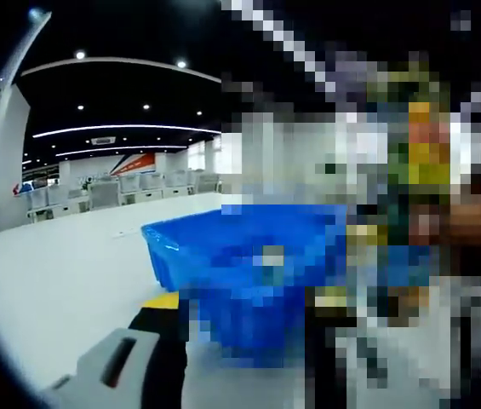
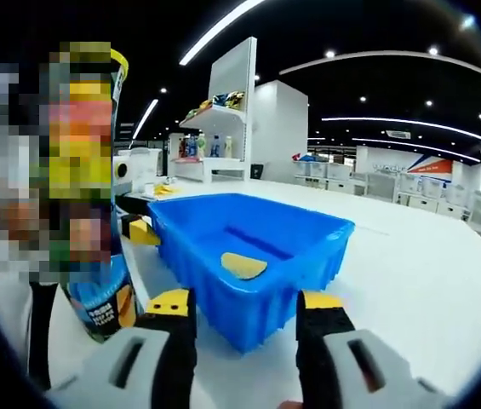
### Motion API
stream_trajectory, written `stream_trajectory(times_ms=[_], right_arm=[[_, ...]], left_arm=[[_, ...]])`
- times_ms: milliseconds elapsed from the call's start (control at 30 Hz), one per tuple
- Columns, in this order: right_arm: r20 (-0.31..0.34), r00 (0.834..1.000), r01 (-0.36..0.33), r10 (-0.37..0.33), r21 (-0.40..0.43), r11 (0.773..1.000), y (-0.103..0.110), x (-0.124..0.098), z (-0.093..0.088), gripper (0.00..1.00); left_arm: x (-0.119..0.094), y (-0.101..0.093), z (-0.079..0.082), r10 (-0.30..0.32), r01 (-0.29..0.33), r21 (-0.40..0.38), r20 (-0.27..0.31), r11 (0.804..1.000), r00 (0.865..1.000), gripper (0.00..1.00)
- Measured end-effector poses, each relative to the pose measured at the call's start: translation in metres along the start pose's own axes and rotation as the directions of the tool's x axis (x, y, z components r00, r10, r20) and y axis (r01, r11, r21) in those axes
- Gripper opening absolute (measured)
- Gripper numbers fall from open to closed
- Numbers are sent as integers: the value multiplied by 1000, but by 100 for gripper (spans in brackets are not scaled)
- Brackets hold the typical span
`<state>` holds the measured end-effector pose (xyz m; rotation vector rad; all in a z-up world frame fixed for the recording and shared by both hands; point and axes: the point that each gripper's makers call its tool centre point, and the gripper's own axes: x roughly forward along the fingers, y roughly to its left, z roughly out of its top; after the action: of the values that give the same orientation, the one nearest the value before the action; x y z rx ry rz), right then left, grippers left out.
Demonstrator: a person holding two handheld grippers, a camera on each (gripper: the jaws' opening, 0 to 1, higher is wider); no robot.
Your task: Open the lid of the chip container on the table, take out the chips, place them into the box in front of the container, and close the lid
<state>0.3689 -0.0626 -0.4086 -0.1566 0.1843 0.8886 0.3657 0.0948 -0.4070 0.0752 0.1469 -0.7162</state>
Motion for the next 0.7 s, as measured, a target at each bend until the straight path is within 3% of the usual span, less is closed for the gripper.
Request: stream_trajectory(times_ms=[433, 700], right_arm=[[-1, 999, 43, -43, -27, 999, -2, -2, -3, 38], [-1, 999, 46, -46, -49, 998, -2, -3, -4, 36]], left_arm=[[-7, -2, -2, 31, -31, 49, 1, 998, 1000, 43], [-9, -2, -3, 43, -43, 61, -1, 997, 999, 41]])
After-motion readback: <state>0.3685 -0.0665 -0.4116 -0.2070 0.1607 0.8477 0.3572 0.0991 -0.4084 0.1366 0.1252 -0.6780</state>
